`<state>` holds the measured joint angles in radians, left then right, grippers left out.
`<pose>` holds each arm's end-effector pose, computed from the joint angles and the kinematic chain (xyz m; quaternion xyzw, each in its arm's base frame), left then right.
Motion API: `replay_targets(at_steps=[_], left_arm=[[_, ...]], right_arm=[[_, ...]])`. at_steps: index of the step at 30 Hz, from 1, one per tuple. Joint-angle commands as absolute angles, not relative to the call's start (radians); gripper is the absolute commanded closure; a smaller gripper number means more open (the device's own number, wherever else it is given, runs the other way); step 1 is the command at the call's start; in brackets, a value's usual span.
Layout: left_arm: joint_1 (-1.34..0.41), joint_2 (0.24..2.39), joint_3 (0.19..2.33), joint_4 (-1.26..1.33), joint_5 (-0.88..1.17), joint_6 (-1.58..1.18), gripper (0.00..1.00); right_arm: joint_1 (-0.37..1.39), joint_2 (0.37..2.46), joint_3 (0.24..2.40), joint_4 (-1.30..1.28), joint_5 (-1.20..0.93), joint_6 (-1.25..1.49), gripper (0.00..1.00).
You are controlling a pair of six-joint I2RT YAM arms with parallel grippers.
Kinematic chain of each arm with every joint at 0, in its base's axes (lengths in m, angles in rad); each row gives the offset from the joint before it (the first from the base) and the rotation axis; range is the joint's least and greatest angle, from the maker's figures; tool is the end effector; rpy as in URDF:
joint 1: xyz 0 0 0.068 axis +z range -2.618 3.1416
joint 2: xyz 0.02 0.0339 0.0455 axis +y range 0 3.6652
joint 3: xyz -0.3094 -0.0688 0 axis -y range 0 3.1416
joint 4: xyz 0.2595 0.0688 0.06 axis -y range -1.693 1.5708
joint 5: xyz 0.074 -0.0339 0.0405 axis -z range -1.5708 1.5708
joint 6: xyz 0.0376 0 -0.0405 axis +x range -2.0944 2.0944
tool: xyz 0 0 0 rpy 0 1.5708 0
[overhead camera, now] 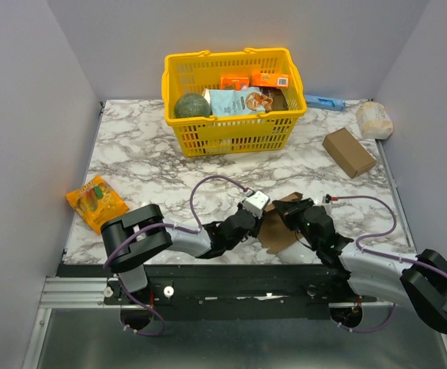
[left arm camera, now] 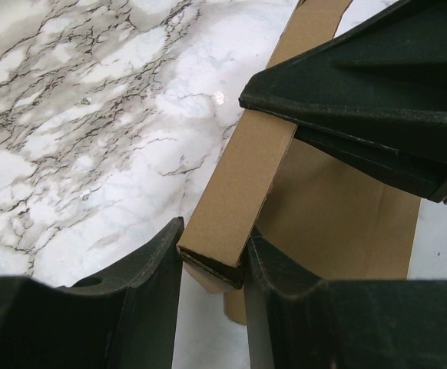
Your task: Fold the paper box
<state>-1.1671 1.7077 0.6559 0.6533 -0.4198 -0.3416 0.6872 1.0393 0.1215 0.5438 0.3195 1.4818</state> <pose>0.1488 -0.3093 0.1824 0.2213 0.7926 -0.2440 0.5131 0.1394 0.0991 0.1705 0.3983 0.7175 0.4302 0.3761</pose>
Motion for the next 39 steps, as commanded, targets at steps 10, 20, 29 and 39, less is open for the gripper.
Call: replay_targets(at_steps=[10,20,29,39], left_arm=[[-1.169,1.736,0.692,0.63,-0.459,-0.354,0.6],[-1.169,1.738,0.701,0.607,-0.477,-0.365,0.64],[-1.169,1.74,0.707,0.598,-0.483,-0.368,0.65],[-1.169,1.741,0.712,0.595,-0.483,-0.367,0.65]], right_arm=[[0.729,1.115,0.091,0.485,0.284,1.43,0.74],[0.732,1.032,0.071,0.442,0.308,1.436,0.7],[0.732,0.974,0.064,0.406,0.325,1.434,0.67],[0.732,0.924,0.061,0.371,0.339,1.433,0.65]])
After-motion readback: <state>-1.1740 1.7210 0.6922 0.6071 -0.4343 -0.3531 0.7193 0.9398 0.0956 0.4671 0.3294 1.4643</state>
